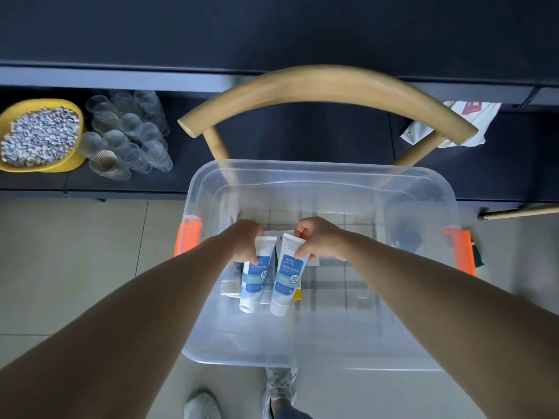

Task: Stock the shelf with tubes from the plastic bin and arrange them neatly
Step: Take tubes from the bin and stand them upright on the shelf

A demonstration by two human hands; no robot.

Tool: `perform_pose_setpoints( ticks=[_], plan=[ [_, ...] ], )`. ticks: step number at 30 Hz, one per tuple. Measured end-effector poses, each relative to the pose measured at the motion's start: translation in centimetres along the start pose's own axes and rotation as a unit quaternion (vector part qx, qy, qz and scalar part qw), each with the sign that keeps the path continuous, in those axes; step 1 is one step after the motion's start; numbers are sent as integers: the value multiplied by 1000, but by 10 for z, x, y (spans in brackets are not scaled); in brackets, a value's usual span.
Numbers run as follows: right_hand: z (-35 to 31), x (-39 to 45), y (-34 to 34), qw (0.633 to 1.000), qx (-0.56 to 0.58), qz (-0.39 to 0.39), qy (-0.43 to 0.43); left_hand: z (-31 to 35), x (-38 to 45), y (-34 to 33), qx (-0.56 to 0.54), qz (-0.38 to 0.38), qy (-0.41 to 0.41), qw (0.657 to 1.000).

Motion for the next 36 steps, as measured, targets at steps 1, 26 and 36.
perform_pose_setpoints(
  ticks=[1, 26, 36],
  plan=[
    [-3, -6, 3, 1000, -21, 8, 18, 2, -6, 3, 0, 0, -1, 1000],
    [-436, -304, 153, 859, -322, 168, 361, -65, -329, 439, -86, 367, 22, 926],
    [-618, -316, 164, 852, -264, 242, 382, -146, -352, 601, -92, 440, -10, 893]
  ],
)
Point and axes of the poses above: each hand's wrist, its own x-axis towards the middle knuckle, its own y-axis out of the back of the hand, z = x × y, the point moved 6 cm from there along x, towards the middle knuckle, and after that the axes turned 9 degrees about z, right-handed, at the moved point
